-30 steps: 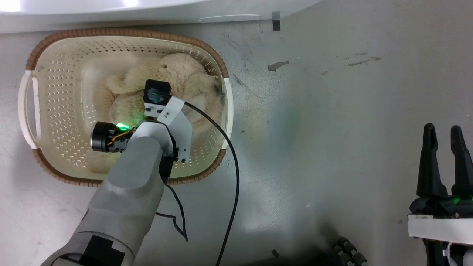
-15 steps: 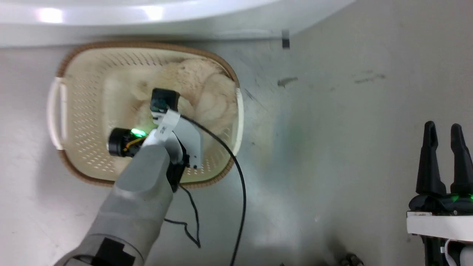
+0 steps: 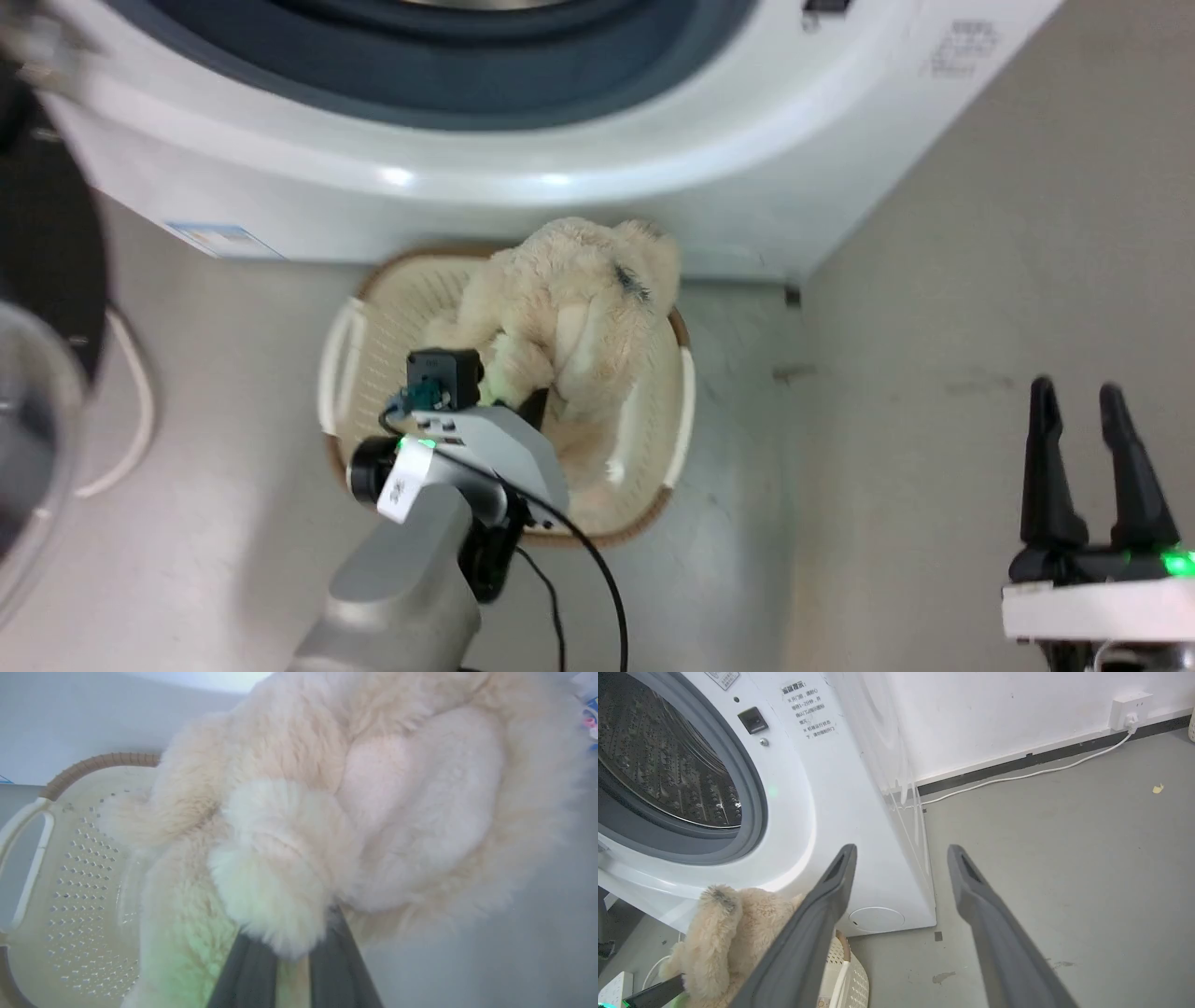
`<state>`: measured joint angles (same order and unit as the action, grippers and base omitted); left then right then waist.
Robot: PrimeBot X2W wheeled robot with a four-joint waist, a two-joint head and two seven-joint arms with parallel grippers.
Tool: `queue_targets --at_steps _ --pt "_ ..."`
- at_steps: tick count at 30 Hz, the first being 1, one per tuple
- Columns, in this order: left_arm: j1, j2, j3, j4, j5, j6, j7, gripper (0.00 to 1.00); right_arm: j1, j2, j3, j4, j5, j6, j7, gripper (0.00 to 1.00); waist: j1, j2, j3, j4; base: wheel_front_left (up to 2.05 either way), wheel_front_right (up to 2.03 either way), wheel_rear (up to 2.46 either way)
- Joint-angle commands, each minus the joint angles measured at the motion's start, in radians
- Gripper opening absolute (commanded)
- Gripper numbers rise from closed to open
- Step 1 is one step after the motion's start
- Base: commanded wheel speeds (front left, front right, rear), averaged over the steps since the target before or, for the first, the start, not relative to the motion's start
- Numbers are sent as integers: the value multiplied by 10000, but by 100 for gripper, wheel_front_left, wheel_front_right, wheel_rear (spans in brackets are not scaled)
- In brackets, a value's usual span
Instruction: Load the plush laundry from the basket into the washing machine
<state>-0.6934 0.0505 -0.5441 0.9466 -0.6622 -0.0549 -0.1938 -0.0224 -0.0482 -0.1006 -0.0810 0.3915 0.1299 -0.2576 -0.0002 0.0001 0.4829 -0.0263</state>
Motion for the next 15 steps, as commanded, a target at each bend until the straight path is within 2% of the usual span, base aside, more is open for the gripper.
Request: queue_targets --at_steps 1,9,15 --pt "189 -1 -84 -331 -196 56 -198 0 189 -20 -10 84 -81 8 -42 100 2 -1 -1185 773 0 0 0" --pt "1292 -2 -71 -1937 -534 768 -649 0 791 -20 169 497 -64 8 -42 100 2 -1 -2723 1172 0 0 0" --pt "2119 341 803 -4071 400 1147 -676 0 990 -20 297 630 1 8 -42 100 2 -1 -3208 1153 0 0 0"
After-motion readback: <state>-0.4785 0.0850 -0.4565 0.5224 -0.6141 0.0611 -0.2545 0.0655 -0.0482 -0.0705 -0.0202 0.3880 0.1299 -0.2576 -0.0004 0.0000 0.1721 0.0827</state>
